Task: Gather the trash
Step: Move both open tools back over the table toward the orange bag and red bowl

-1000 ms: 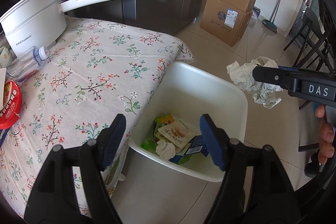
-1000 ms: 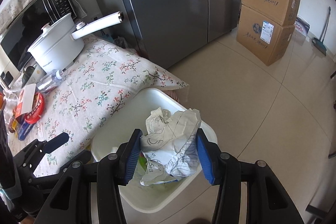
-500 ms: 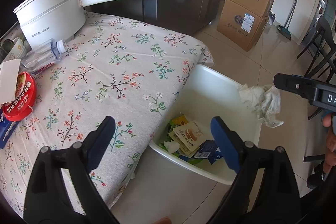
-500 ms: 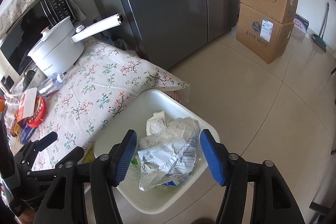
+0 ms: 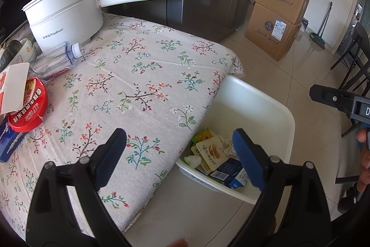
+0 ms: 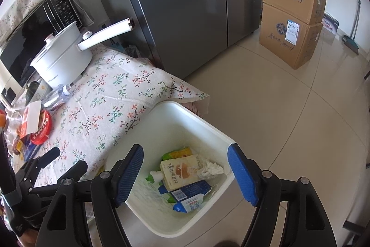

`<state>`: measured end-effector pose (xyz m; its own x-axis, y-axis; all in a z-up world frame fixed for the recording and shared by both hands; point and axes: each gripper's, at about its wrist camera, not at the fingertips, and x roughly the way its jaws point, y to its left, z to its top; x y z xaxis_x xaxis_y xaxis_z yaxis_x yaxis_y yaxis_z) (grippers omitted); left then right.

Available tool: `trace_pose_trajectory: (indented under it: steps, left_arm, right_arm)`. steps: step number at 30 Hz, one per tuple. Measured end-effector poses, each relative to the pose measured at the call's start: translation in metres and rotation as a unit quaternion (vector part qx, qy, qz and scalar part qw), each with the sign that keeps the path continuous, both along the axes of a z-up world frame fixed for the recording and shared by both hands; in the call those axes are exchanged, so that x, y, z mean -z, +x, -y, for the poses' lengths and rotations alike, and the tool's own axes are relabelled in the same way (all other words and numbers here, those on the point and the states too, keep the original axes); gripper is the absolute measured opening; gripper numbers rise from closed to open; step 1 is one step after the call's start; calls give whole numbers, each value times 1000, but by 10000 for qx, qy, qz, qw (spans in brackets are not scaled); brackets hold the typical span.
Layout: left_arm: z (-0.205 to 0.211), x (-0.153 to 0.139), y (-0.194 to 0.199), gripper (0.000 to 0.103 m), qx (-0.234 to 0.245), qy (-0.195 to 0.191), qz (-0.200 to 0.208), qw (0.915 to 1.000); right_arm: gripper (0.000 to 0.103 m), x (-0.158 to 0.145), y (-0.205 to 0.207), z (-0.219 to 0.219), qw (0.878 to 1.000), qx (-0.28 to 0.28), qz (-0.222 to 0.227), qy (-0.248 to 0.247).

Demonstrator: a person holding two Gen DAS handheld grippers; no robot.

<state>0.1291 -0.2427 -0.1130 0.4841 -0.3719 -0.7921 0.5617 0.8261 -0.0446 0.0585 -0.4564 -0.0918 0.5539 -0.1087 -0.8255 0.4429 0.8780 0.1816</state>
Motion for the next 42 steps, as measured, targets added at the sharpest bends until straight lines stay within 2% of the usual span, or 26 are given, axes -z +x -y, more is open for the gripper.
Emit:
trace_pose_trajectory:
  steps: [10,25,42]
  left_arm:
    - [-32,-8,21,93,-372,-104,138,9992]
    - [-95,-17,53,93,-1022,-174,295,9942]
    - [-183,-17,89,93,-1893,-132,406,9810]
  right_arm:
    - [78,-2,18,-14,9998,-157,108,-102]
    - [81,-5,71,-69,9973,-656,279,-162]
    - [82,1,129,-132,9937,-1068,341,-83]
